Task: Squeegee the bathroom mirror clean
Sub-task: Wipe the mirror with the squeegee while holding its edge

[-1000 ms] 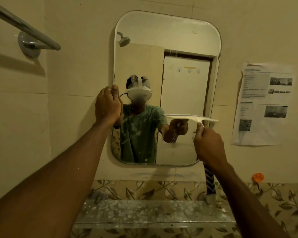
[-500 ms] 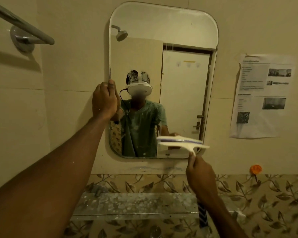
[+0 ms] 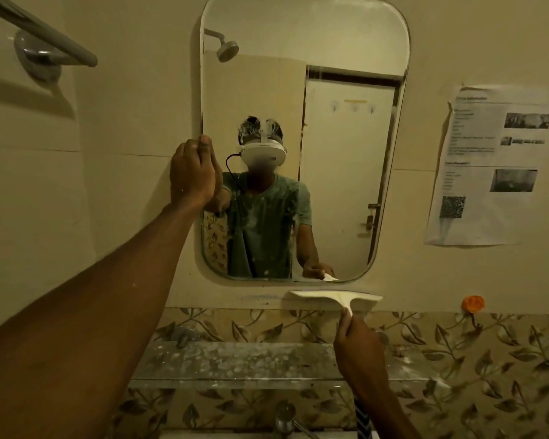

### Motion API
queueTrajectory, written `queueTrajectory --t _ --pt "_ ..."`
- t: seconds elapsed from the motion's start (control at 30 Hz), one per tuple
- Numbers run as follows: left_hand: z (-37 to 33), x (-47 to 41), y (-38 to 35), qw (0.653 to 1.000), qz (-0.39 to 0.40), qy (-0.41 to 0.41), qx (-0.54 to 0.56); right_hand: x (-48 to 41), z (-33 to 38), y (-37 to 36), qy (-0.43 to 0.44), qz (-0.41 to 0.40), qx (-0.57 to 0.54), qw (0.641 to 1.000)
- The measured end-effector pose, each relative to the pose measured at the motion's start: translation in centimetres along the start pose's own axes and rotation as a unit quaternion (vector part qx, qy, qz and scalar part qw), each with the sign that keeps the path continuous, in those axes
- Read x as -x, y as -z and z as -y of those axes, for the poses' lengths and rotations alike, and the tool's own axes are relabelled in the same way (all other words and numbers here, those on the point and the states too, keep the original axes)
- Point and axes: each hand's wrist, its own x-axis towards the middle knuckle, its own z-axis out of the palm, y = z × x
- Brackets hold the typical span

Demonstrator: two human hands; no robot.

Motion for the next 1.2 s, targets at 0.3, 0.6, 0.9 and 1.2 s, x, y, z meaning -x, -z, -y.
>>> queueTrajectory --t 0.3,0.6,0.9,1.2 --pt "0.5 0.3 0.4 0.998 0.027 0.035 0.038 -3.5 6.5 5.1 0.038 -0.063 -0.120 0.990" --pt "-0.8 -4.4 3.7 0.998 0.058 0.006 0.003 -11.9 17.9 13.0 0.142 -0.136 -0.140 0.970" --pt "-6.9 -11.7 3.8 0.997 0.039 -0.061 0.032 -20.3 26.9 20.3 0.161 -0.189 -0.132 0.960" --pt "-6.0 -13.4 2.1 0.993 -0.038 -0.115 0.001 -20.9 27.9 18.7 0.155 -0.165 -0.082 0.971"
